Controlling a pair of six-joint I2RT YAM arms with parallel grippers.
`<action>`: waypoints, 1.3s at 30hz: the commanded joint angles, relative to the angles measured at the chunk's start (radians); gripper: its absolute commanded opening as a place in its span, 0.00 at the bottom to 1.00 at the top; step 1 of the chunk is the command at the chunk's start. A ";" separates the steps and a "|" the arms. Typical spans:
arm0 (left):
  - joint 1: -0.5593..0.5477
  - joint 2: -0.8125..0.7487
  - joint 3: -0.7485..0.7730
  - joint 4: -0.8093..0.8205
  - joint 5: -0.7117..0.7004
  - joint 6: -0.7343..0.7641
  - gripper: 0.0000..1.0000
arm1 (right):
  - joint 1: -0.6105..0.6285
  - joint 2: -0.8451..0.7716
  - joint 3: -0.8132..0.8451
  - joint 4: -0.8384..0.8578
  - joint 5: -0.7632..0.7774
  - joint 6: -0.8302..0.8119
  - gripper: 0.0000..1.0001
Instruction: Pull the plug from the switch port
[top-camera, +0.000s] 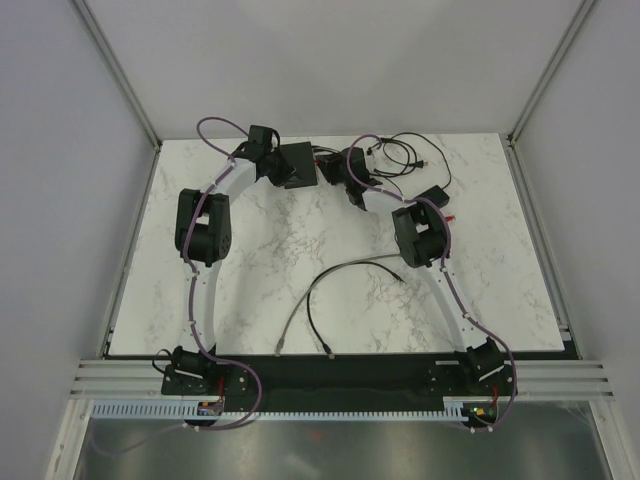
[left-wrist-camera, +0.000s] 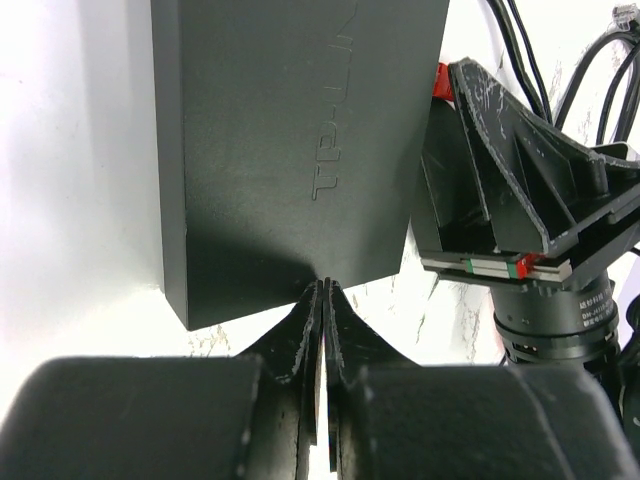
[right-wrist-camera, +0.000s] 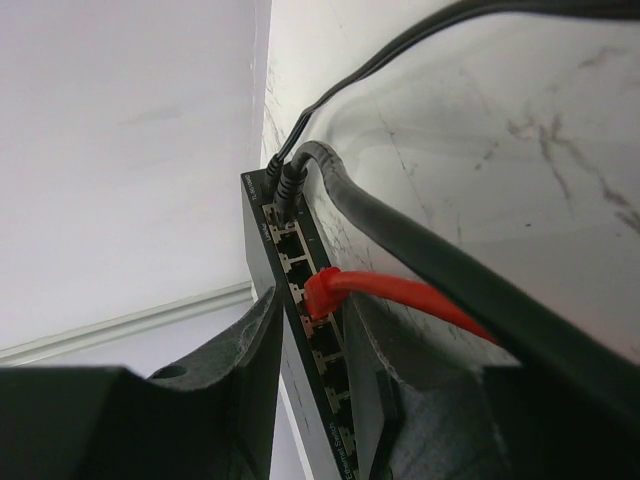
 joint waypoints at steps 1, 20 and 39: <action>-0.002 0.032 0.026 -0.045 -0.030 0.011 0.07 | 0.006 0.049 0.044 -0.035 0.020 -0.001 0.39; -0.001 0.033 0.008 -0.050 -0.022 0.011 0.06 | 0.025 0.069 0.046 -0.116 0.031 -0.001 0.27; 0.059 0.107 0.147 0.098 0.084 -0.017 0.06 | 0.014 0.080 0.035 -0.029 -0.017 0.017 0.00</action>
